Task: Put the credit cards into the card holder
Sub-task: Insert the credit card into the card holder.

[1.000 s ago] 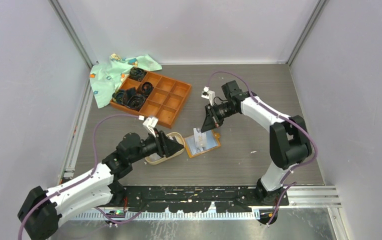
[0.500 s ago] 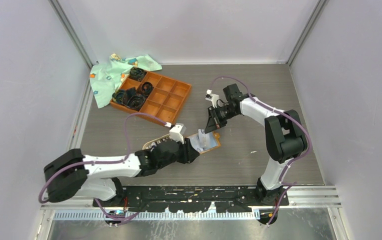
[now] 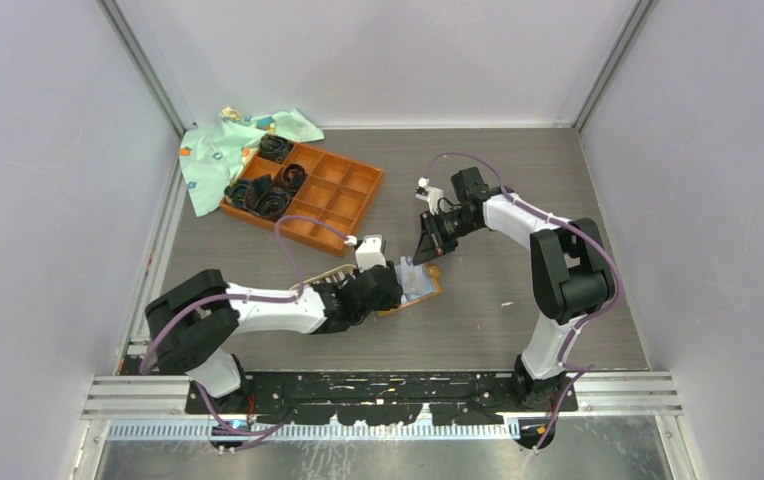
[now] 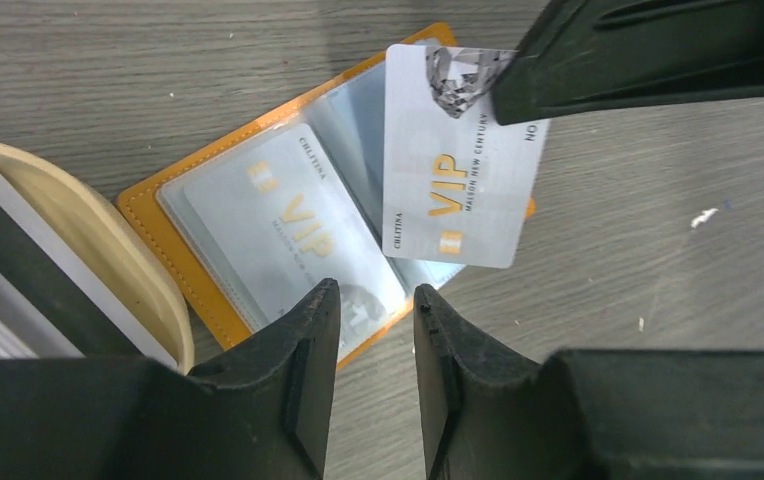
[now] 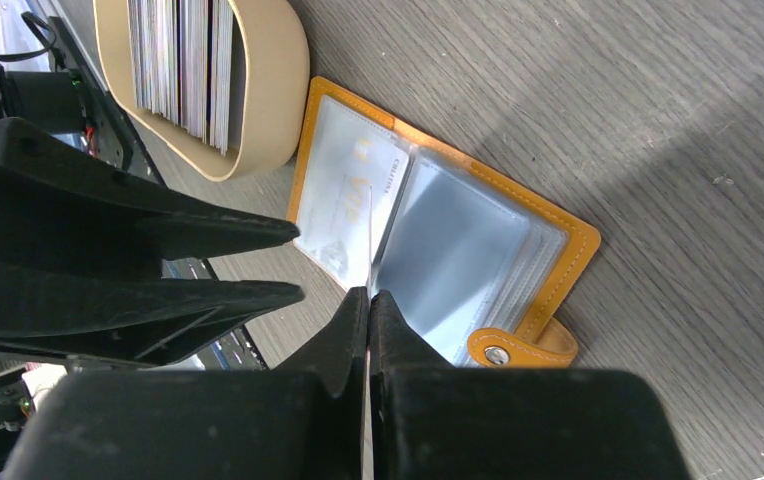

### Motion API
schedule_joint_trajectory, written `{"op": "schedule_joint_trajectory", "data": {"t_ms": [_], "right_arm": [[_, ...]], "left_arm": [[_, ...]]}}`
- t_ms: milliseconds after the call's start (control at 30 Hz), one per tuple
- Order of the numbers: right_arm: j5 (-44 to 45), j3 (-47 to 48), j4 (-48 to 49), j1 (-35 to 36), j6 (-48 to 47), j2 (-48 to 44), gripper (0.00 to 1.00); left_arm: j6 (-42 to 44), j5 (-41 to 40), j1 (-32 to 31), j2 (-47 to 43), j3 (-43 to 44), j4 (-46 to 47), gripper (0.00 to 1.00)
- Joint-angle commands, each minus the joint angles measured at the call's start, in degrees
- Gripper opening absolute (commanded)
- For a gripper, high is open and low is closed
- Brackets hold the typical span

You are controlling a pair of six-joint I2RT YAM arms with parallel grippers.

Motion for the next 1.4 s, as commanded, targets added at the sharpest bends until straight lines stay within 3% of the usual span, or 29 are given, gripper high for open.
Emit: {"op": "schedule_joint_trajectory", "data": {"t_ms": [0, 267, 467, 767, 1067, 1167, 1267, 1367], "right_arm": [[-1.4, 1.3, 1.0, -0.2, 0.5, -0.6, 0.01], [-2.1, 1.3, 1.0, -0.2, 0.7, -0.3, 0.01], [-1.7, 1.2, 1.1, -0.2, 0.5, -0.4, 0.01], [-1.7, 1.5, 1.0, -0.2, 0.5, 0.4, 0.01], [-2.4, 1.6, 1.2, -0.2, 0.7, 0.9, 0.01], [-2.7, 1.8, 1.2, -0.2, 0.7, 1.8, 0.01], [-3.2, 1.9, 1.2, -0.2, 0.9, 2.5, 0.01], [-3.5, 2.0, 1.0, -0.2, 1.0, 2.8, 0.01]], "left_arm": [[-2.9, -2.7, 1.3, 3.0, 4.3, -3.3, 0.34], [-8.2, -8.7, 2.4, 0.5, 5.4, -15.0, 0.33], [-9.0, -6.1, 4.7, -2.3, 1.8, -11.9, 0.33], [-11.5, -10.9, 5.2, -6.2, 0.5, -15.2, 0.34], [-11.8, -10.9, 5.7, -10.1, -2.0, -16.3, 0.36], [-6.3, -4.6, 5.7, -11.4, -2.4, -11.9, 0.38], [3.1, 8.8, 5.6, -11.4, -3.0, -2.0, 0.39], [4.8, 16.0, 5.3, -8.7, -2.2, 2.6, 0.37]]}}
